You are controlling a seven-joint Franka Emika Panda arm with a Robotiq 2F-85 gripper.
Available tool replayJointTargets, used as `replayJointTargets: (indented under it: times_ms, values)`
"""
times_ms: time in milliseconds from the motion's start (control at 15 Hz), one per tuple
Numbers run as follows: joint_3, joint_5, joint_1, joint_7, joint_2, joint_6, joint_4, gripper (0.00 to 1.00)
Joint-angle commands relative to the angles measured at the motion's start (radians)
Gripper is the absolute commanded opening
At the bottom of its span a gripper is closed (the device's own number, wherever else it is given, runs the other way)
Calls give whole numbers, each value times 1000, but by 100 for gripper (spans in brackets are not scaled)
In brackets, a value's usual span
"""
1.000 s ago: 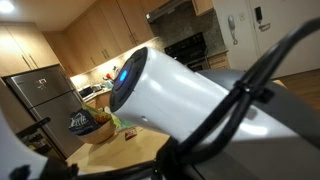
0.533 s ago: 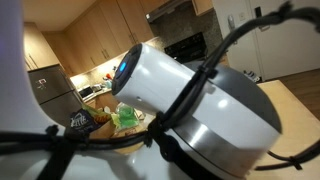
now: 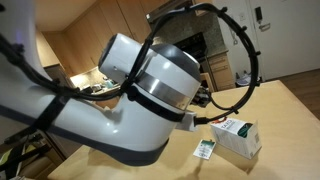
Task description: Pick the object on the table and put it in the box
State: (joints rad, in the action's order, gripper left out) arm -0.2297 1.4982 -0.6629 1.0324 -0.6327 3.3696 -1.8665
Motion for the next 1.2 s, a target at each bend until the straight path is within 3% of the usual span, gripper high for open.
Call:
replayJointTargets:
  times_ms: [0,67,133,400,467,533,800,1000,1067,1133]
  values:
    - [43,-53,41,-44,143,-110,-162,0]
    - [55,-73,55,-74,177,-154,-213,0]
    - [165,-261,158,-216,225,-163,-277,0]
    - [249,-566,251,-475,315,-275,-393,0]
    - [191,-476,189,-406,326,-303,-370,0]
    - [215,-492,207,-417,248,-239,-327,1]
    - [206,-490,200,-416,292,-275,-345,1]
    - [141,-573,143,-489,258,-271,-351,0]
    - [232,-726,240,-607,253,-247,-367,0]
    - [221,-794,233,-651,241,-253,-364,0]
